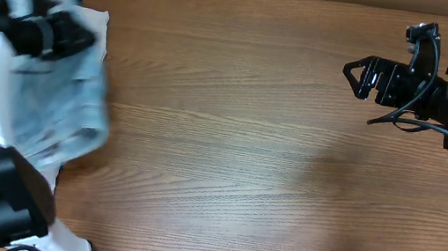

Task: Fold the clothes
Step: 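Grasp the light blue denim shorts with the left gripper and pull them onto the table, then grasp the shorts waistband with both grippers, left and right sides, then lift the shorts with both grippers and swing them toward the back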

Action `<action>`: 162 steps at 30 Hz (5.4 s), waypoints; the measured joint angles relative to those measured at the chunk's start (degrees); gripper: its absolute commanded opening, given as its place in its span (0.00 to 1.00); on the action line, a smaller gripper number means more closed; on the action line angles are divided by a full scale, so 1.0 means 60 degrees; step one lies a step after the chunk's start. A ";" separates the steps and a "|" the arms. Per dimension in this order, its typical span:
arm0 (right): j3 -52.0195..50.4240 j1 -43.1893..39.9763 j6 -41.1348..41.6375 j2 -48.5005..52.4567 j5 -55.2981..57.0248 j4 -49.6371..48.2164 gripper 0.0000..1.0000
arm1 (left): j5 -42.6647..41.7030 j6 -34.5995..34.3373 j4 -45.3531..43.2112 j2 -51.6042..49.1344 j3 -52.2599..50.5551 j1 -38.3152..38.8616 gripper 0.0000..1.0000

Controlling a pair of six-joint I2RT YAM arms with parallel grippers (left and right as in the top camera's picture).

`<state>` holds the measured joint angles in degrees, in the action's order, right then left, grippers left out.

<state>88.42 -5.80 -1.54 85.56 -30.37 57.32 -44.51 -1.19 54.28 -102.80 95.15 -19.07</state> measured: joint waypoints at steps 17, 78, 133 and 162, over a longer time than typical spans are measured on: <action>0.1479 -0.3530 0.0259 -0.1300 -0.0109 0.2346 1.00 | 0.2040 -0.1679 -0.5326 -0.0933 -0.0029 0.8801 0.42; -0.3745 -0.0204 0.2004 -0.0517 0.1388 0.0477 0.90 | 0.5894 0.0208 -0.2018 -0.1515 -0.3202 0.8550 1.00; -0.6477 0.2692 0.4218 -0.0408 0.4739 -0.2302 0.04 | 0.5931 0.1147 0.2299 -0.2736 0.0954 0.7541 0.04; 0.7839 0.0594 0.2885 -0.1173 0.3191 0.4889 0.04 | 0.5242 0.0357 0.4714 -0.1268 1.3923 0.6160 0.04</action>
<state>135.46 -2.24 15.77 78.52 -11.22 86.65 -13.06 0.95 82.56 -110.41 178.69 17.89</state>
